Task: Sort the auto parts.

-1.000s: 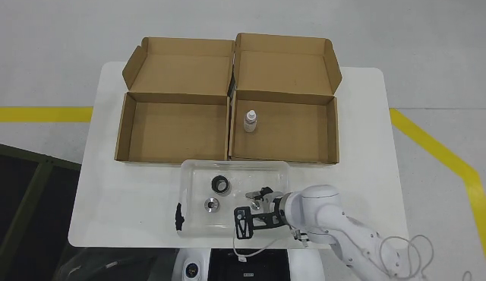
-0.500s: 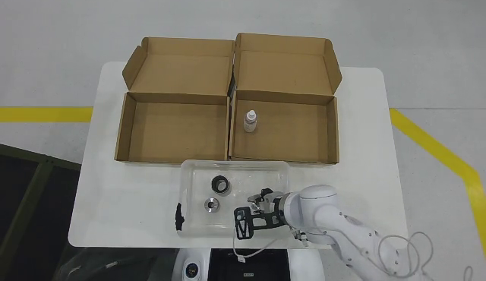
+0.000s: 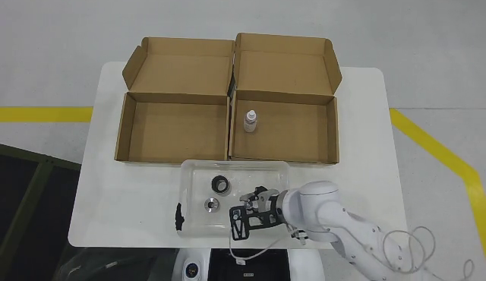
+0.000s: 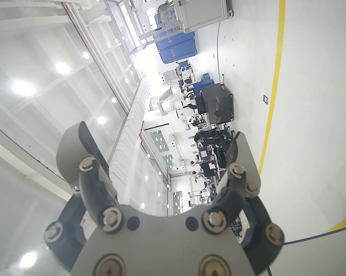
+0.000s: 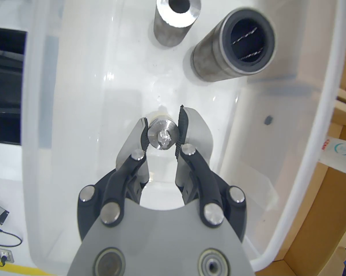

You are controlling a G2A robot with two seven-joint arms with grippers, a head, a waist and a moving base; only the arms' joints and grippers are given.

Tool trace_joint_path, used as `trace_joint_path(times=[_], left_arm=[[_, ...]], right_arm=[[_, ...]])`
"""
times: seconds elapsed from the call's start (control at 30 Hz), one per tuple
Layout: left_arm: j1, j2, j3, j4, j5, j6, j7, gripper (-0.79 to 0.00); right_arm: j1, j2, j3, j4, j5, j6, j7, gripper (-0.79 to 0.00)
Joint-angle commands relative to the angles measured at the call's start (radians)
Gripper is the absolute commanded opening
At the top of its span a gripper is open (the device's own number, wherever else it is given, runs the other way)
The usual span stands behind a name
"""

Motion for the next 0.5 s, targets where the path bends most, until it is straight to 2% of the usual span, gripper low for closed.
trace_joint_path(times=[0.0, 0.47], left_arm=[[0.000, 0.000, 0.000, 0.000, 0.000, 0.000, 0.000, 0.000], [0.000, 0.000, 0.000, 0.000, 0.000, 0.000, 0.000, 0.000]], right_arm=[[-0.001, 0.002, 0.016, -0.019, 0.014, 0.008, -0.039, -0.785], [-0.077, 0.020, 0.106, -0.055, -0.080, 0.102, -0.352, -0.785]])
